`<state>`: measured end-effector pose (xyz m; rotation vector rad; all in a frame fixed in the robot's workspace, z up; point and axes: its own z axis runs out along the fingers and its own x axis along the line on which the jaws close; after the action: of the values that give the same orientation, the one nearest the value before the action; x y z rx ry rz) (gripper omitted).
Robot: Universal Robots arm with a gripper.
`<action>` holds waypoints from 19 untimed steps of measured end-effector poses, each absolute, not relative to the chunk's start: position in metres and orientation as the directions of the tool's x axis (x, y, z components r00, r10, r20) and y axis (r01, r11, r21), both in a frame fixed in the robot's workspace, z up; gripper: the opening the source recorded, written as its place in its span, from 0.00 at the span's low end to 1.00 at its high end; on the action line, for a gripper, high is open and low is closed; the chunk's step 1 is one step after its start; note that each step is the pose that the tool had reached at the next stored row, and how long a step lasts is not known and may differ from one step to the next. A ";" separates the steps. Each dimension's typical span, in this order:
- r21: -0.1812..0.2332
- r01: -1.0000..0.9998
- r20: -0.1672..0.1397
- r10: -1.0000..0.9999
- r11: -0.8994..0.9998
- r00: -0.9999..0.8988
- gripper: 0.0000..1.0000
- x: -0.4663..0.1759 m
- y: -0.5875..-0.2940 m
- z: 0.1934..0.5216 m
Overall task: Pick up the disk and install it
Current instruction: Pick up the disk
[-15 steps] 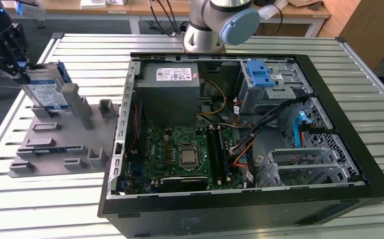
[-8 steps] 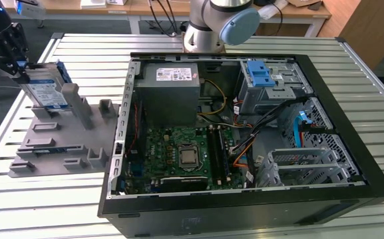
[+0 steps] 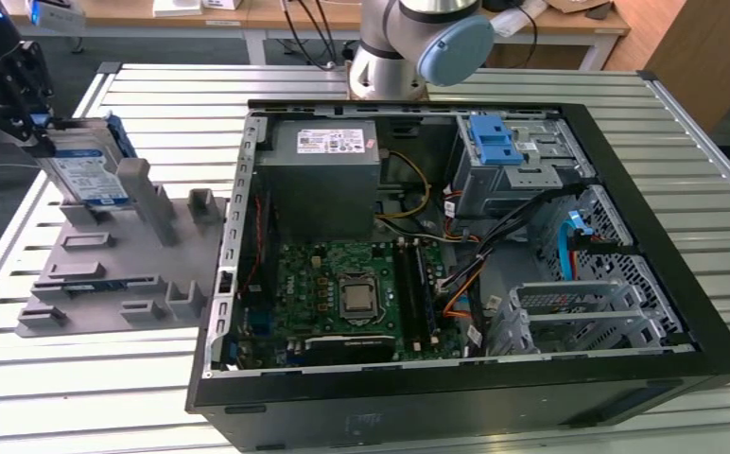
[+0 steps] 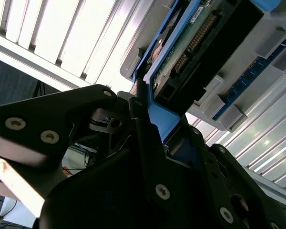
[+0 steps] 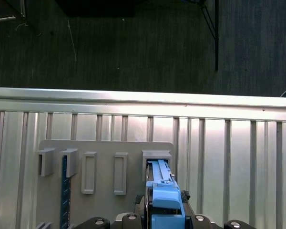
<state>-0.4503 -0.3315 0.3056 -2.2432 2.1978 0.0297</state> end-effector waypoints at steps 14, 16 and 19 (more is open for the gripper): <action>0.012 -1.000 -0.014 -1.000 -0.021 0.020 0.36 -0.450 -0.332 0.309; 0.012 -1.000 -0.014 -1.000 -0.021 0.020 0.36 -0.450 -0.332 0.310; 0.012 -1.000 -0.014 -1.000 -0.021 0.020 0.36 -0.450 -0.332 0.310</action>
<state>-0.4503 -0.3315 0.3102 -2.2432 2.1978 0.0296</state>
